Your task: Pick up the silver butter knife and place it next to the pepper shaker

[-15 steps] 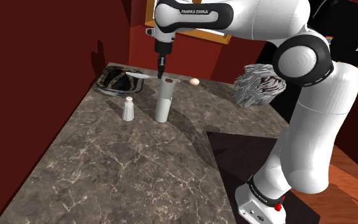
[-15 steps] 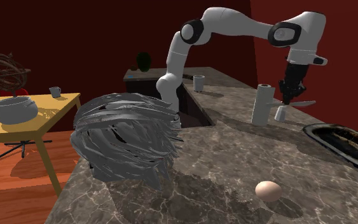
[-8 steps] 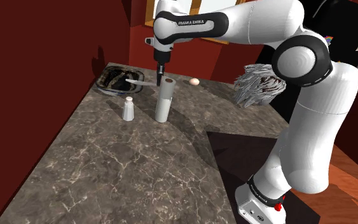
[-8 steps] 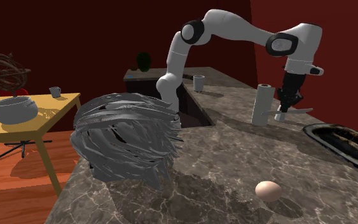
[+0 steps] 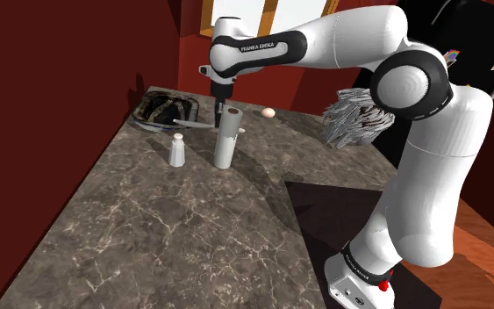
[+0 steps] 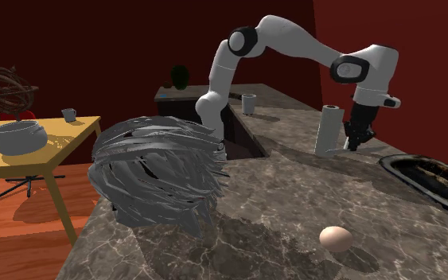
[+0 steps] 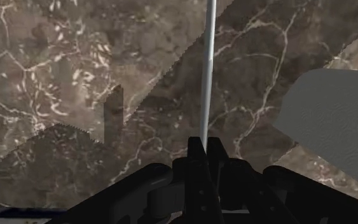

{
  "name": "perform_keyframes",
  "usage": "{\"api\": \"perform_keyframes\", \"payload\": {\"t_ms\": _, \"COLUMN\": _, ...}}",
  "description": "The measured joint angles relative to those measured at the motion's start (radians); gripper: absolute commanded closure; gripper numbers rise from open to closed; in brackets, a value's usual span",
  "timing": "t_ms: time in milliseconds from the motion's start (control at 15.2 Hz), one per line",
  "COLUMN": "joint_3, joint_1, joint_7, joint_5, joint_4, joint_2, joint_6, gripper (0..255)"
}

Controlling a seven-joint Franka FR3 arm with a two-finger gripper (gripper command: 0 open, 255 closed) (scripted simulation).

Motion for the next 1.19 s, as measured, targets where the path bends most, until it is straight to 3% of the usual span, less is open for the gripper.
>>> {"api": "perform_keyframes", "payload": {"t_ms": 528, "joint_3": 0.004, "joint_1": -0.001, "joint_7": -0.004, "joint_5": 0.010, "joint_4": -0.062, "joint_2": 0.031, "joint_6": 0.092, "gripper": 255}}
{"api": "perform_keyframes", "payload": {"t_ms": 990, "joint_3": 0.006, "joint_1": -0.001, "joint_7": -0.004, "joint_5": 0.011, "joint_4": -0.070, "joint_2": 0.037, "joint_6": 0.105, "gripper": 255}}
{"api": "perform_keyframes", "payload": {"t_ms": 1056, "joint_3": 0.006, "joint_1": -0.001, "joint_7": -0.004, "joint_5": 0.011, "joint_4": -0.070, "joint_2": 0.037, "joint_6": 0.105, "gripper": 0}}
{"api": "perform_keyframes", "payload": {"t_ms": 1188, "joint_3": 0.006, "joint_1": -0.001, "joint_7": -0.004, "joint_5": 0.011, "joint_4": -0.070, "joint_2": 0.037, "joint_6": 0.105, "gripper": 0}}
